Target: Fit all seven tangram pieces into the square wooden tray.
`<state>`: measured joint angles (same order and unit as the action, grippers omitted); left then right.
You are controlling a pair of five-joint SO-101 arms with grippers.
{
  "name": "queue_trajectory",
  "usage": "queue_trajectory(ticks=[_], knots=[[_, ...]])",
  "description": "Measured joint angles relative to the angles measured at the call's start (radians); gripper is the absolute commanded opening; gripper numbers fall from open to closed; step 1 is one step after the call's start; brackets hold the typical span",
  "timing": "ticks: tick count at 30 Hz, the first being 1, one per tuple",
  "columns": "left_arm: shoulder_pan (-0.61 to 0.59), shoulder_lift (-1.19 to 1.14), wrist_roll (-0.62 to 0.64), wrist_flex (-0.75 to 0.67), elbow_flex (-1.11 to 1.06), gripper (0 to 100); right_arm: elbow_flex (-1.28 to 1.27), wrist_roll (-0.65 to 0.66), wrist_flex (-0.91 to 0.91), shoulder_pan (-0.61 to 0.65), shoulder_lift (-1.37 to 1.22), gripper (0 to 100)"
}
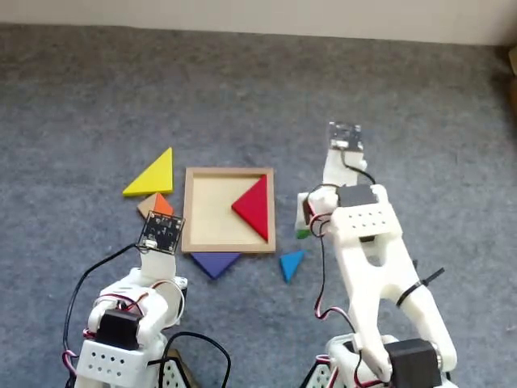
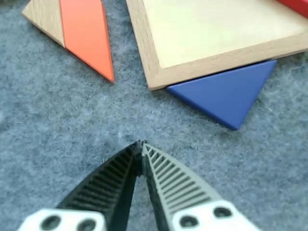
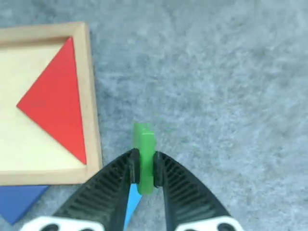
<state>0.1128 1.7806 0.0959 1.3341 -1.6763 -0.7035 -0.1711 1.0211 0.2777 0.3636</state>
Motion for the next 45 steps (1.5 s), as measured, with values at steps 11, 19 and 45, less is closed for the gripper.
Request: queue_trajectory(ticks=[11, 19, 45], knots=[[0.000, 0.000, 0.000, 0.000, 0.000, 1, 0.040, 0.000, 0.006, 0.180, 0.000, 0.5], [0.000, 0.000, 0.000, 0.000, 0.000, 1, 0.141, 0.000, -0.003, 0.365, -0.029, 0.5], [0.000, 0.000, 0.000, 0.000, 0.000, 1, 0.361, 0.161, -0.031, 0.433, -0.411, 18.1]])
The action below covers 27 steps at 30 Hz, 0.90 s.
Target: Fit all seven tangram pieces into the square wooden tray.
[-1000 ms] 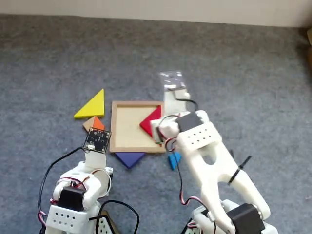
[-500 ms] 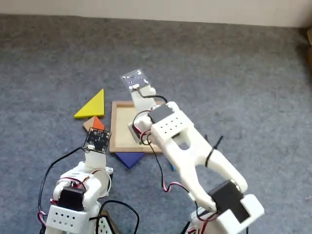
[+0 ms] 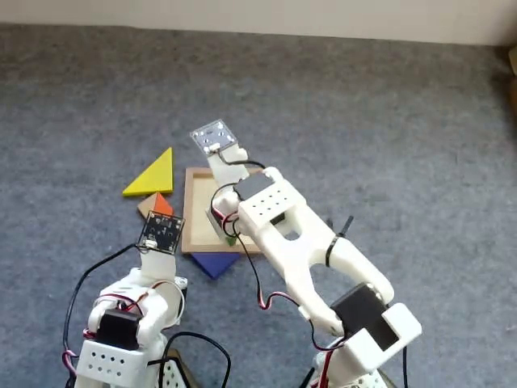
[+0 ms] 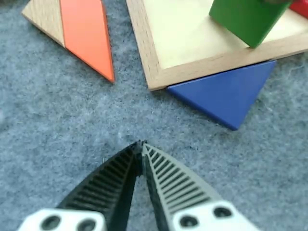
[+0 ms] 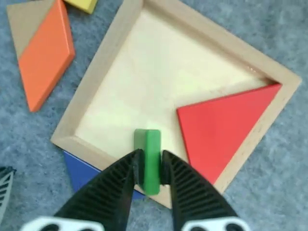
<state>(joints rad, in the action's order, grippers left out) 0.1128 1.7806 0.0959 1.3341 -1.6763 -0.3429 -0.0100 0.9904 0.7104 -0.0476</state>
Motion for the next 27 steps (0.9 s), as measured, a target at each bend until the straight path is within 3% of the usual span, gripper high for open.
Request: queue_trajectory(ticks=[7, 17, 24, 27], knots=[[0.000, 0.000, 0.000, 0.000, 0.000, 1, 0.044, 0.000, 0.003, -0.003, 0.000, 18.1], [0.000, 0.000, 0.000, 0.000, 0.000, 1, 0.164, 0.000, 0.281, -0.066, 0.176, 18.1], [0.000, 0.000, 0.000, 0.000, 0.000, 1, -0.068, -0.005, 0.331, -0.087, 0.270, 18.5], [0.000, 0.000, 0.000, 0.000, 0.000, 1, -0.170, -0.080, 0.279, -0.137, 0.276, 18.5]])
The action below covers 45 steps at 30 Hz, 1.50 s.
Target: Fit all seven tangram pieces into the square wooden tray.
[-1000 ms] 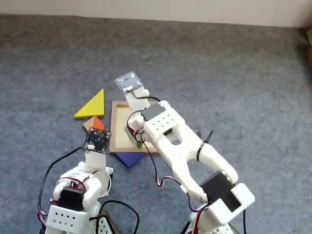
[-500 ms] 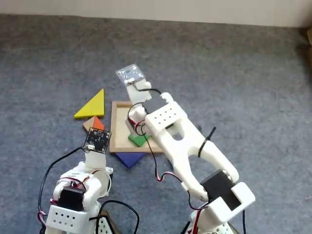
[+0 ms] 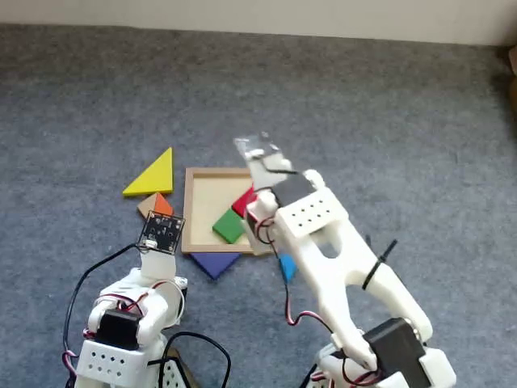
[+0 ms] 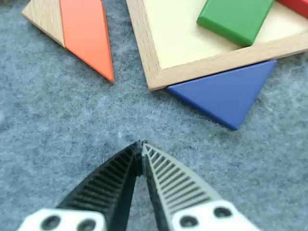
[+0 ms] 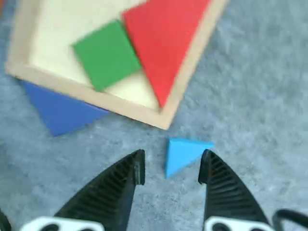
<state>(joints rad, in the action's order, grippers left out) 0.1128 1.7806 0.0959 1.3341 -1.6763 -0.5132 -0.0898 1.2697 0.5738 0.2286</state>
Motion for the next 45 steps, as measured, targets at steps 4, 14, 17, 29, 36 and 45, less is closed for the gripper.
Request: queue_trajectory(ticks=[4, 14, 17, 29, 36, 45], knots=[[0.000, 0.000, 0.000, 0.000, 0.000, 1, -0.104, -0.100, -0.118, -0.061, 0.000, 18.5], [0.000, 0.000, 0.000, 0.000, 0.000, 1, -0.256, -0.169, -0.330, -0.080, 0.000, 18.2], [0.000, 0.000, 0.000, 0.000, 0.000, 1, -0.259, -0.095, -0.385, -0.080, 0.000, 18.1], [0.000, 0.000, 0.000, 0.000, 0.000, 1, -0.446, 0.063, -0.463, -0.091, 0.032, 18.0], [0.000, 0.000, 0.000, 0.000, 0.000, 1, -0.499, 0.087, -0.434, -0.160, 0.040, 18.0], [0.000, 0.000, 0.000, 0.000, 0.000, 1, -0.516, 0.087, -0.261, -0.193, 0.104, 18.0]])
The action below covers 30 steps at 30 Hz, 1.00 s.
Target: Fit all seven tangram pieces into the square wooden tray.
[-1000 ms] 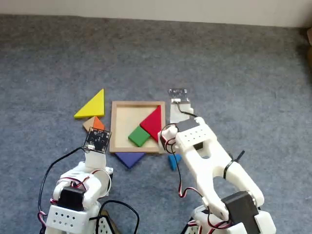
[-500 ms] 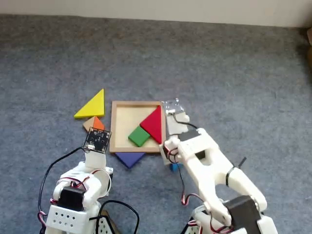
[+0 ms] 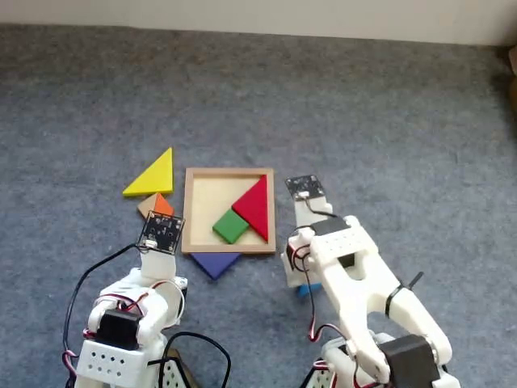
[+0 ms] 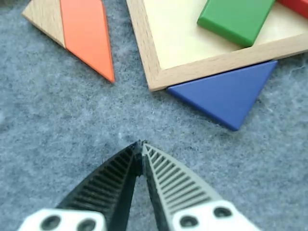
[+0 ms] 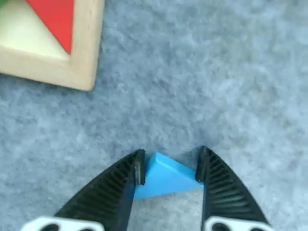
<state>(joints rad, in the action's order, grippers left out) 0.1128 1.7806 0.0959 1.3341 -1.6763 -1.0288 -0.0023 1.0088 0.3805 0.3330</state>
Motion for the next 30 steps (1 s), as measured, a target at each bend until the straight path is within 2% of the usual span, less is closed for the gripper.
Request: queue_trajectory(ticks=[7, 16, 22, 26, 30], knots=[[0.000, 0.000, 0.000, 0.000, 0.000, 1, -0.035, 0.023, 0.029, -0.008, 0.316, 18.0], [0.000, 0.000, 0.000, 0.000, 0.000, 1, -0.190, 0.440, 0.175, -0.014, 0.701, 18.4], [0.000, 0.000, 0.000, 0.000, 0.000, 1, -0.267, 0.595, 0.186, -0.014, 0.697, 21.4], [0.000, 0.000, 0.000, 0.000, 0.000, 1, -0.267, 0.620, 0.186, -0.012, 0.605, 31.7], [0.000, 0.000, 0.000, 0.000, 0.000, 1, -0.249, 0.621, 0.186, -0.012, 0.445, 32.8]])
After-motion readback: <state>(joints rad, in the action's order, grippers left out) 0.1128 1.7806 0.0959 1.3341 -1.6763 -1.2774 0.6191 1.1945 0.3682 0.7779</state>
